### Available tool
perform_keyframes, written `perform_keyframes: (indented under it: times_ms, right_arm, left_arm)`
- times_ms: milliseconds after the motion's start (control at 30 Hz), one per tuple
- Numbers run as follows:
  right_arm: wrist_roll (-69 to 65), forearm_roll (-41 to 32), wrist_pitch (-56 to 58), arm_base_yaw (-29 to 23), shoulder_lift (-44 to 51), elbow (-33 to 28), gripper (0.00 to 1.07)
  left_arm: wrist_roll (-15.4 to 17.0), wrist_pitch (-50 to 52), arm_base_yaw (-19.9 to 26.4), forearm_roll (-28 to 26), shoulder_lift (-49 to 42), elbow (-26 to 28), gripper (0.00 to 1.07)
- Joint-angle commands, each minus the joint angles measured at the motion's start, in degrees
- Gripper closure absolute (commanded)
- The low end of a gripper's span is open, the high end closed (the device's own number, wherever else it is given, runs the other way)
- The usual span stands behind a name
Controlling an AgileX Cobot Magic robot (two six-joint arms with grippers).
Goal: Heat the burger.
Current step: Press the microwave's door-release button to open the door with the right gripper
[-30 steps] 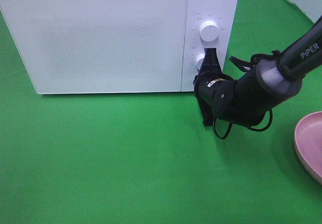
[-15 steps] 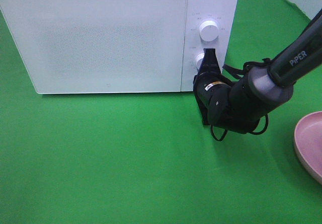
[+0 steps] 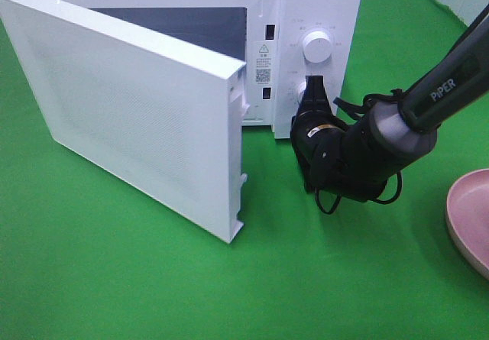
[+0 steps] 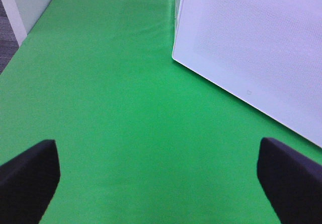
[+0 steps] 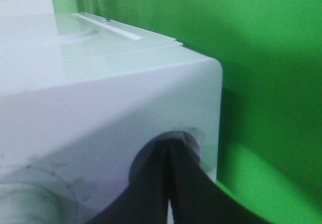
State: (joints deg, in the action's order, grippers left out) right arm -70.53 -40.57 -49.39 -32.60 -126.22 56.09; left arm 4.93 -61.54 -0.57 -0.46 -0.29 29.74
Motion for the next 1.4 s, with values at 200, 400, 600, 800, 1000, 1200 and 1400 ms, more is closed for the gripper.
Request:
perform_keyframes:
  times_ms: [200, 400, 600, 800, 1000, 1200, 1400]
  right_arm:
    - [0.8, 5.44, -21.03, 3.72, 1.2, 7.16, 1.07]
    - [0.34, 4.13, -16.21, 3.32, 1.78, 6.76, 1.07]
    - [-0.57, 2.58, -10.26, 2.41, 4.53, 2.35, 1.07]
    - [-1.32, 3.09, -4.81, 0.34, 6.25, -0.8, 1.07]
    - [-1.38, 2.64, -1.32, -1.09, 7.96, -3.55, 1.07]
    - [-0.11, 3.04, 5.33, -1.09, 11.46, -7.16, 1.07]
    - [3.5, 4.18, 10.54, -1.09, 15.53, -10.89, 1.07]
  left_arm:
    - [-0.11, 0.4, 0.17, -0.11, -0.29, -0.17, 0.07]
    - [-0.11, 0.4, 0.17, -0.11, -0.29, -0.17, 0.07]
    - [-0.11, 0.4, 0.17, -0.11, -0.29, -0.17, 0.07]
    - [-0.11, 0.4, 0.17, -0.11, -0.29, -0.17, 0.07]
    - [-0.11, 0.4, 0.17, -0.11, -0.29, -0.17, 0.07]
    - [-0.11, 0.4, 0.17, -0.11, -0.29, -0.17, 0.07]
    - [-0.11, 0.4, 0.17, -0.11, -0.29, -0.17, 0.07]
